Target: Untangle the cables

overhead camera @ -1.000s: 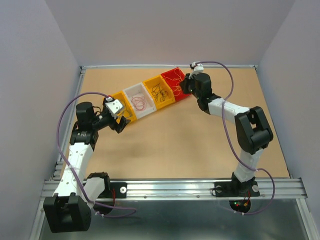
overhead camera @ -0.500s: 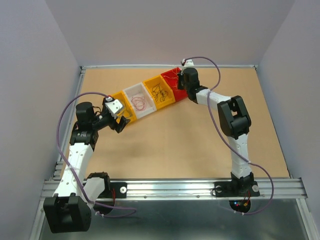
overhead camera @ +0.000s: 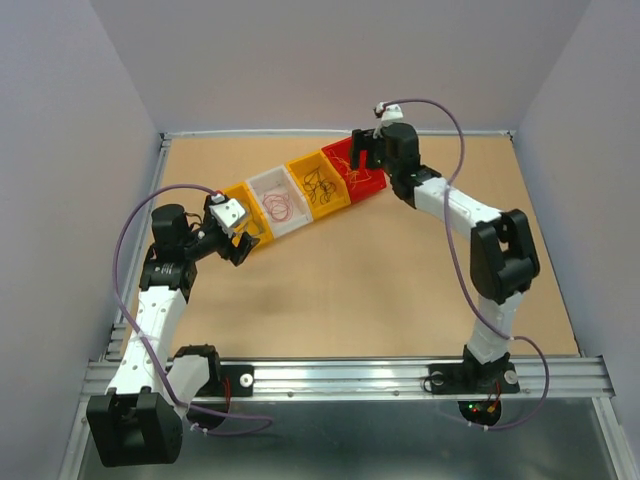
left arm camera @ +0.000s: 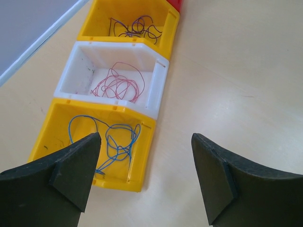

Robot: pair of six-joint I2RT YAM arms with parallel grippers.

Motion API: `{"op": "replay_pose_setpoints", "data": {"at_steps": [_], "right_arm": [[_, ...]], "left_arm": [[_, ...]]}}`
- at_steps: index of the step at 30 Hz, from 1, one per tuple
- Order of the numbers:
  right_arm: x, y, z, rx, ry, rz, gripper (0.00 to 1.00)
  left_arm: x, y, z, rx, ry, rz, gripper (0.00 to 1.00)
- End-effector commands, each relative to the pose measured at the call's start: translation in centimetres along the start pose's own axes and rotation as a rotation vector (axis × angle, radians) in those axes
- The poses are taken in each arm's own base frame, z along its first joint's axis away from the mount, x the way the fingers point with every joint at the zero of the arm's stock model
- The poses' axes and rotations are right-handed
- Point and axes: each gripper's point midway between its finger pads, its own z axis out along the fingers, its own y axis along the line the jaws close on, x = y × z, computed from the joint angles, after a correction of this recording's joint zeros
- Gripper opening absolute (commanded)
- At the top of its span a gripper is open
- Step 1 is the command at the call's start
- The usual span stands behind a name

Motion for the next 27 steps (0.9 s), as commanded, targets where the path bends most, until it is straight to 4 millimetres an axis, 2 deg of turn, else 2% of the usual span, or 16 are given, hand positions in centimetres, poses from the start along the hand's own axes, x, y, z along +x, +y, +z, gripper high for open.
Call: {"op": "replay_pose_setpoints", "data": {"at_steps": [1,2,3,4,5,8,9,11,12,16,18,20,21,23,25,27], "right_arm": [[-5.1,1.0,-4.7,-0.055,-0.140,0.024,0.92],[-3.9,0.8,-6.5,-0.058,-0.135,0.036,0.93],[-4.6,1.0,-7.7,-0.075,-0.182,0.057,0.95],[-3.9,1.0,-8.7,-0.088,-0.188,0.065,0.96],[-3.9,0.9,-11.4,-0.103,-0.229,0.074,0.96],[-2.8,0.5,-15.3,-0.112,-0.267,0.110,0.98],[-1.8,-0.1,-17.7,-0.105,-0.290,0.121,0.98],[-0.4,-0.8,-19.6,-0.087,-0.295,0.134,0.98],[0.3,-1.1,-21.6,-0.090,-0.315,0.148,0.98],[3.1,-2.0,-25.7,-0.086,-0.353,0.211,0.98],[4.4,-2.0,-26.9,-0.111,-0.370,0.254,0.98],[6.8,-1.9,-28.1,-0.144,-0.382,0.281,0.98],[6.7,-1.9,-28.6,-0.157,-0.416,0.303,0.98],[8.4,-2.5,-29.0,-0.141,-0.426,0.330,0.98],[9.3,-2.7,-29.1,-0.133,-0.422,0.356,0.98],[9.9,-2.8,-29.4,-0.137,-0.425,0.376,0.98]], "left_arm": [[-0.8,1.1,-0.4,-0.065,-0.024,0.044,0.89],[-0.8,1.4,-0.4,-0.081,-0.024,0.044,0.89],[-0.8,1.6,-0.5,-0.096,-0.023,0.041,0.89],[-0.6,2.0,-0.6,-0.122,-0.014,0.037,0.89],[-0.9,2.4,-0.6,-0.145,-0.025,0.038,0.90],[-0.9,3.2,-0.7,-0.188,-0.026,0.024,0.91],[-0.8,3.2,-0.7,-0.192,-0.027,0.023,0.91],[-0.8,3.4,-0.7,-0.197,-0.025,0.015,0.92],[-0.8,3.4,-0.7,-0.197,-0.025,0.016,0.92],[-0.8,3.2,-0.5,-0.182,-0.029,0.006,0.92],[-0.6,3.2,-0.5,-0.179,-0.027,0.003,0.92],[-0.4,3.3,-0.5,-0.191,-0.027,-0.025,0.99],[-0.6,4.2,-0.7,-0.240,-0.039,-0.036,0.99],[0.0,4.2,-0.8,-0.265,-0.052,-0.091,0.99],[-0.3,4.6,-1.0,-0.294,-0.087,-0.087,0.99],[0.8,4.1,-1.1,-0.318,-0.104,-0.123,0.99]]}}
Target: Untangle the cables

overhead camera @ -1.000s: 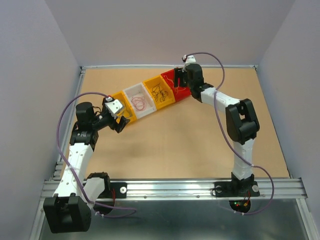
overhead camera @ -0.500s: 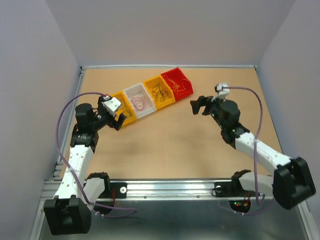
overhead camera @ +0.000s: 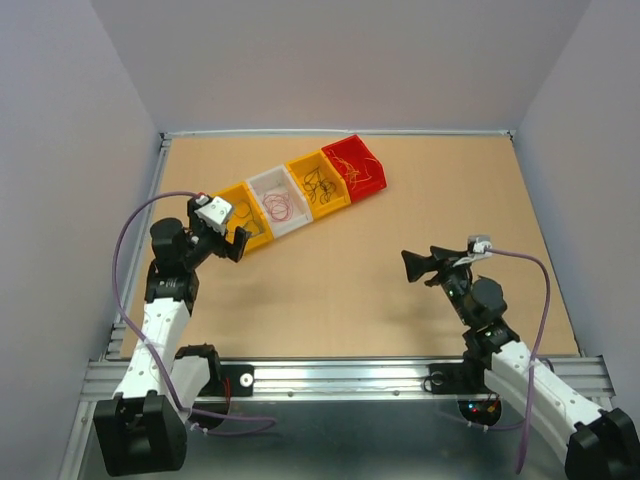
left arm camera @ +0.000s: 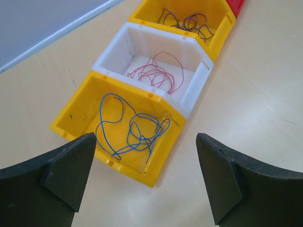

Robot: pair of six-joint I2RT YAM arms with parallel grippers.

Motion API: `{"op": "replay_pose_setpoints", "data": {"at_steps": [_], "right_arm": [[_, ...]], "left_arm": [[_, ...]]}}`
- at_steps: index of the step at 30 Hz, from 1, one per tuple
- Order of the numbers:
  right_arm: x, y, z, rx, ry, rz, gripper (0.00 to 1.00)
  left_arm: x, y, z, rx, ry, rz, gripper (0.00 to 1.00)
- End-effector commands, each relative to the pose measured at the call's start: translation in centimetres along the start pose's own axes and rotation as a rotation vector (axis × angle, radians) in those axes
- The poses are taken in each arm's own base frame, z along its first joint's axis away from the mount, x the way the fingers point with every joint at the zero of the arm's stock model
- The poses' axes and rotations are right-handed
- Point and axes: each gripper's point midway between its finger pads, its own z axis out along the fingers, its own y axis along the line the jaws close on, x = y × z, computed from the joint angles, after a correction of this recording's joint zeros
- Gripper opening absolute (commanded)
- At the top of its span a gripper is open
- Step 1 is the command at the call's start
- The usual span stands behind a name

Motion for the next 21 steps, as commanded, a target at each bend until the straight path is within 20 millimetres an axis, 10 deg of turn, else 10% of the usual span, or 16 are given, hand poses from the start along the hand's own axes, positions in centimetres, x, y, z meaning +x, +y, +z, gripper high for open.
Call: {"op": "replay_pose_setpoints", "data": {"at_steps": [1,3,21], "right_arm": [[-0.2,0.0,-0.7,-0.017,-0.071,0.082,0.98],[0.5,-0.4,-1.2,-0.011,-0.072,0.091,0.98],[1.1,-1.9,-1.4,0.064,-0.079,0.128,0.97]], "left_arm": [[-1.6,1.1,-0.5,-0.105,-0.142,-0.018,0.99],[0.8,0.5,-0.5,-0.125,-0.144,-0.049,0.99],[0.7,0.1,-1.0,-0.156,-0.232,-0.073,0.99]]}}
